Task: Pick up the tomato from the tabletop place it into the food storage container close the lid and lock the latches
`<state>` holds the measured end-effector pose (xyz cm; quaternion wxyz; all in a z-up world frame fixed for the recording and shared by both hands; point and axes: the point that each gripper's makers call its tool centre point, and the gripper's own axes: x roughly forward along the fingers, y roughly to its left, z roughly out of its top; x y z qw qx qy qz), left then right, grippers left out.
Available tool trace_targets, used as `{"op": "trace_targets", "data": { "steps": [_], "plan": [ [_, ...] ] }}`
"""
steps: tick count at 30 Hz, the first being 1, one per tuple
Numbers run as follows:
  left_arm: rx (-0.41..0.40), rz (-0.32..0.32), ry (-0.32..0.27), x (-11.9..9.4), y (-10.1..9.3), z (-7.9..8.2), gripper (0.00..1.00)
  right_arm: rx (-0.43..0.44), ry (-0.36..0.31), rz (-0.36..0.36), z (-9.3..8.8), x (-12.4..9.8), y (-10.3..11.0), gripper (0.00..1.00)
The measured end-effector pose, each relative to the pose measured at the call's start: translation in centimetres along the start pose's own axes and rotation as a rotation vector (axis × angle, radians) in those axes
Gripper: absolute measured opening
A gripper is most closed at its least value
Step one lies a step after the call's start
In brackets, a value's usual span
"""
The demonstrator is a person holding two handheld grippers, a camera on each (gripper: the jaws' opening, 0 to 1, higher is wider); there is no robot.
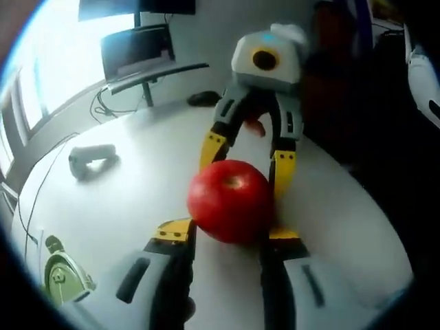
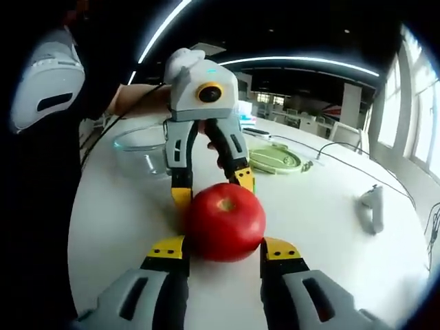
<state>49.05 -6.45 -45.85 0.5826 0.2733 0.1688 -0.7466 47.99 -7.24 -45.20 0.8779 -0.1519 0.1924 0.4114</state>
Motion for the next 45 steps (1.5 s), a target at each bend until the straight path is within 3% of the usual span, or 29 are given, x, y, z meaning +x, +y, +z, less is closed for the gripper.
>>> {"op": "trace_targets", "data": {
  "steps": [11,19,25,30,45],
  "plan": [
    [-0.006,0.027,-0.025,-1.8,0.1,0.9,0.29,-0.013,-0.024,0.005,2.3,-0.3,0.1,0.36],
    [0.012,0.091,-0.062,-5.7,0.2,2.8,0.29,-0.056,-0.066,0.027,6.4,-0.6,0.4,0.36],
    [0.004,0.152,-0.074,-9.3,0.1,3.1,0.29,-0.089,-0.109,0.068,9.7,0.3,1.3,0.36],
    [-0.008,0.22,-0.068,-12.0,-0.5,2.3,0.29,-0.119,-0.13,0.11,11.7,1.7,2.8,0.36],
    [-0.142,0.338,-0.008,-18.6,-3.7,-2.5,0.28,-0.13,-0.136,0.26,15.1,7.0,8.9,0.36]
  ]
}}
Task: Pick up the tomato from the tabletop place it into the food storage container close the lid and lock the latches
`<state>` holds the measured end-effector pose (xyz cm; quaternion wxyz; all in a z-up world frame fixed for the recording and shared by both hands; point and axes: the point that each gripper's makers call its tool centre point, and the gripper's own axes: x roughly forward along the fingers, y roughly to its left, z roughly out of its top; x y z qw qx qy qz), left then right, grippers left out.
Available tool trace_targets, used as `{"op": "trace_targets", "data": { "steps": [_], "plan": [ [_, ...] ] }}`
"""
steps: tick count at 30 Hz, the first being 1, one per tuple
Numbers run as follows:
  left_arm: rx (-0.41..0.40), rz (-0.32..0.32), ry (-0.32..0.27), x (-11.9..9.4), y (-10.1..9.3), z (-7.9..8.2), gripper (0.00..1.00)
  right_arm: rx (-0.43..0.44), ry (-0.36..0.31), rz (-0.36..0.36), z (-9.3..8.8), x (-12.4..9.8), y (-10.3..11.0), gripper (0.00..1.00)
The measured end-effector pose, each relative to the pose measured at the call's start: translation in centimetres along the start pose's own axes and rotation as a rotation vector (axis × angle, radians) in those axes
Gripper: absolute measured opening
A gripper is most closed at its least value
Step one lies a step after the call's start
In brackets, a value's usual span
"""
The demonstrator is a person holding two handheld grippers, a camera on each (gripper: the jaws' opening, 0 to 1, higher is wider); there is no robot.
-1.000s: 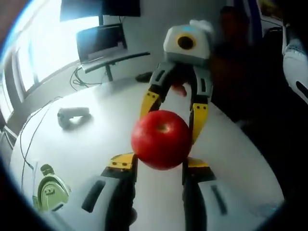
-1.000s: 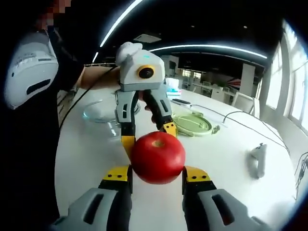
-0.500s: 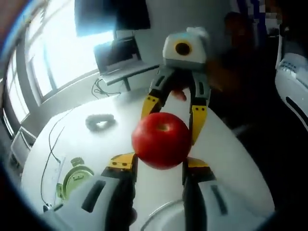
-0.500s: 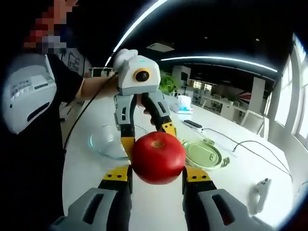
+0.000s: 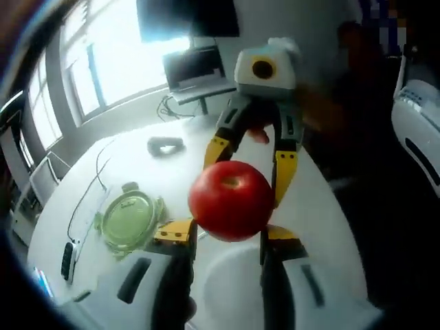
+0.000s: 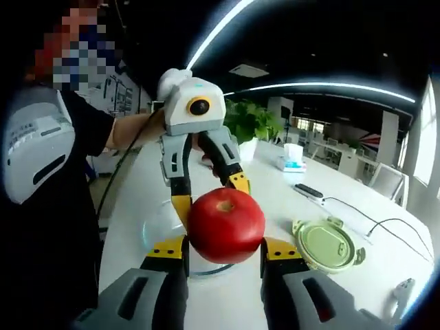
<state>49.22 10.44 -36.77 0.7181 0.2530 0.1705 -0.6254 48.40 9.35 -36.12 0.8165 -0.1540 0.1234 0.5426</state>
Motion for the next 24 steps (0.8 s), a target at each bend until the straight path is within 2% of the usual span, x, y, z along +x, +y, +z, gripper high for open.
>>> {"op": "trace_targets", "data": {
  "steps": [5,8,17,24],
  "plan": [
    [-0.081,0.031,0.046,-1.5,-0.4,-3.3,0.28,-0.028,0.045,0.066,-0.2,3.0,1.6,0.36],
    [-0.11,0.038,0.064,-1.8,-0.6,-4.6,0.28,-0.036,0.069,0.096,-0.6,4.2,2.3,0.36],
    [-0.163,0.05,0.113,-1.7,-1.0,-6.9,0.28,-0.05,0.149,0.141,-2.2,5.9,3.0,0.36],
    [-0.198,0.031,0.169,-1.0,-1.4,-8.2,0.28,-0.061,0.225,0.167,-3.6,6.5,3.3,0.36]
  ]
}}
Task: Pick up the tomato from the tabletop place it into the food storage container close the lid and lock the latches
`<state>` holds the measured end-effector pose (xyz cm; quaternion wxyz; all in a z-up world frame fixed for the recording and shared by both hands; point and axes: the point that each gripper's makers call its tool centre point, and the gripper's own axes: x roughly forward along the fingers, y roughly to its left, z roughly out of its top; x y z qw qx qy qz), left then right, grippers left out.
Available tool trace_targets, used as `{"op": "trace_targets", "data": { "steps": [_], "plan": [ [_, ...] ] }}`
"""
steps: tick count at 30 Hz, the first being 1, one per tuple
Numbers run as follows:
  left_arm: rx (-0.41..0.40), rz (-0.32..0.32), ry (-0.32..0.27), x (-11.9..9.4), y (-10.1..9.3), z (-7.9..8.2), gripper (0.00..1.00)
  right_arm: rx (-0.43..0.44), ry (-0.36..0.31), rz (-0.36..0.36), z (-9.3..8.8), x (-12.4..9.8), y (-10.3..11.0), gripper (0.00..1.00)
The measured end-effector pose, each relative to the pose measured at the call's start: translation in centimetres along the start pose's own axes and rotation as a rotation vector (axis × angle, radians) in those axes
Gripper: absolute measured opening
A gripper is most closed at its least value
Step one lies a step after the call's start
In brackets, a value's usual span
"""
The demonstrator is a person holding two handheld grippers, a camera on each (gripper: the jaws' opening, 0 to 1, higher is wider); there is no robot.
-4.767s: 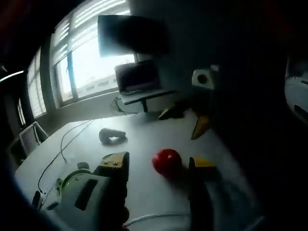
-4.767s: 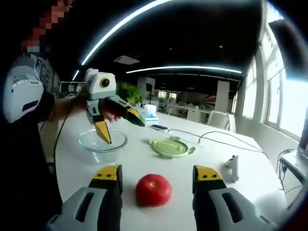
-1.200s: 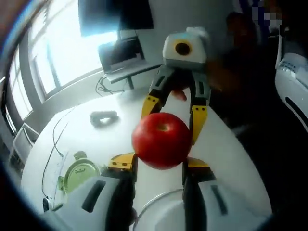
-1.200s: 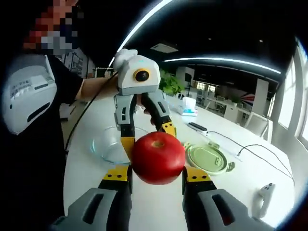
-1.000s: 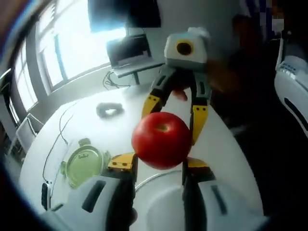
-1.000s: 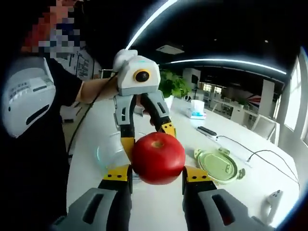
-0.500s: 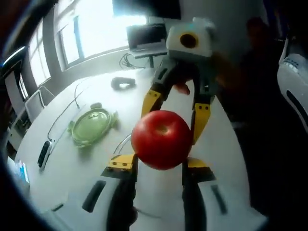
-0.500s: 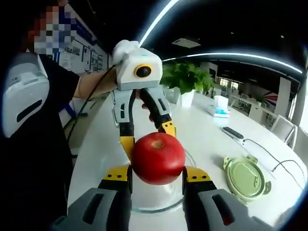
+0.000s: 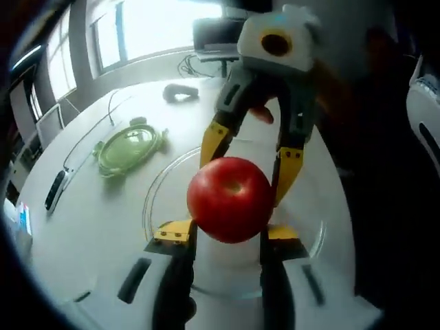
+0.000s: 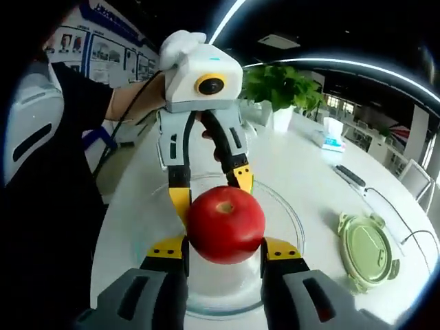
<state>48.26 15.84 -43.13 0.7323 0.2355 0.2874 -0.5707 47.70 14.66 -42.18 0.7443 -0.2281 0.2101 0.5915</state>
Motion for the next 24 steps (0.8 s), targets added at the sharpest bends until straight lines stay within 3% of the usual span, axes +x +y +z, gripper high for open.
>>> {"op": "trace_targets", "data": {
  "steps": [11,16,24],
  "plan": [
    [0.055,-0.005,0.112,1.2,-0.2,-1.3,0.28,-0.026,0.167,0.017,-1.8,1.2,0.1,0.36],
    [0.086,0.008,0.199,1.2,-0.2,-1.9,0.27,-0.045,0.217,0.021,-2.1,1.6,0.3,0.35],
    [0.08,0.031,0.215,0.9,-0.3,-2.2,0.26,-0.066,0.258,0.009,-2.3,1.5,0.3,0.35]
  ]
}}
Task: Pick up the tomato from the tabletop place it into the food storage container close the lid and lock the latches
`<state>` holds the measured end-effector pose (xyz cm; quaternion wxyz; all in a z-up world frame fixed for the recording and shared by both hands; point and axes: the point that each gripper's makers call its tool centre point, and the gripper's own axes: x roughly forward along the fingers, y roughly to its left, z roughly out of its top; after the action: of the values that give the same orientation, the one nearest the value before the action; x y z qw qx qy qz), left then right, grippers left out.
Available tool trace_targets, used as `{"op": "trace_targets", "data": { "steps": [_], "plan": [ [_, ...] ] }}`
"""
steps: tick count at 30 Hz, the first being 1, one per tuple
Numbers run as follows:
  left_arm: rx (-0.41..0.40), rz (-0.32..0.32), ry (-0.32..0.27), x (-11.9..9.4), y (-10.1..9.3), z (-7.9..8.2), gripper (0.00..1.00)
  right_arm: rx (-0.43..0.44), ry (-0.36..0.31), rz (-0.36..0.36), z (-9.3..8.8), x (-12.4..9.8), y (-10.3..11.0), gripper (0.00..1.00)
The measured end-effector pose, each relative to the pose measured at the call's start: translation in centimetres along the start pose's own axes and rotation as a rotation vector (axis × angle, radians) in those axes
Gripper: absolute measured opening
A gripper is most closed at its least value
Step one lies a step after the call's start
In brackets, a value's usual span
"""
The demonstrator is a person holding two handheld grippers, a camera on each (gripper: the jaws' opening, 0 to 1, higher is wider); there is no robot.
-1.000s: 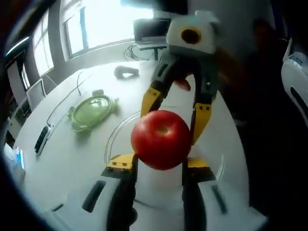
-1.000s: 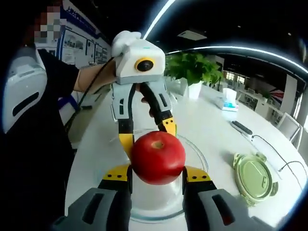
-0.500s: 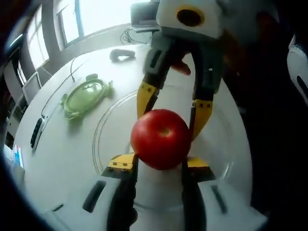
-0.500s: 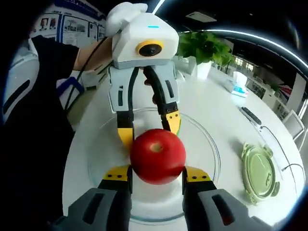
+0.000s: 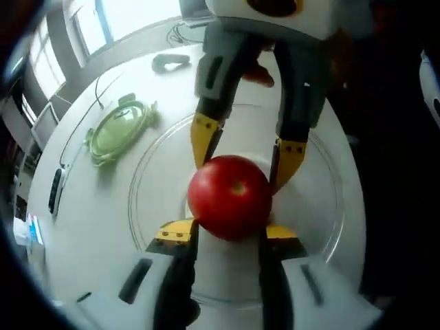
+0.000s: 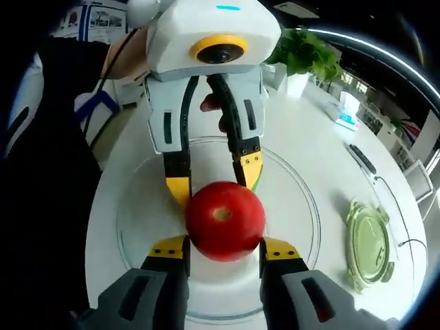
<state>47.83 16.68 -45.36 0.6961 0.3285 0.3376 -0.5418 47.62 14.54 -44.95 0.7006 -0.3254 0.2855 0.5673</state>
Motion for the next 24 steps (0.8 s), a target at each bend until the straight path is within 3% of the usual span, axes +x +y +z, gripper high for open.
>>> {"op": "trace_targets", "data": {
  "steps": [5,17,24],
  "plan": [
    [0.011,0.027,0.006,-0.4,0.2,-0.2,0.24,-0.004,0.005,-0.011,0.0,-0.4,-0.2,0.34],
    [-0.026,0.057,-0.072,-1.5,0.3,0.0,0.22,0.004,-0.048,-0.044,0.3,-2.2,-0.4,0.33],
    [-0.046,0.111,-0.197,-3.4,0.9,0.7,0.24,0.104,-0.252,-0.076,2.2,-4.3,-0.9,0.32]
  ]
}}
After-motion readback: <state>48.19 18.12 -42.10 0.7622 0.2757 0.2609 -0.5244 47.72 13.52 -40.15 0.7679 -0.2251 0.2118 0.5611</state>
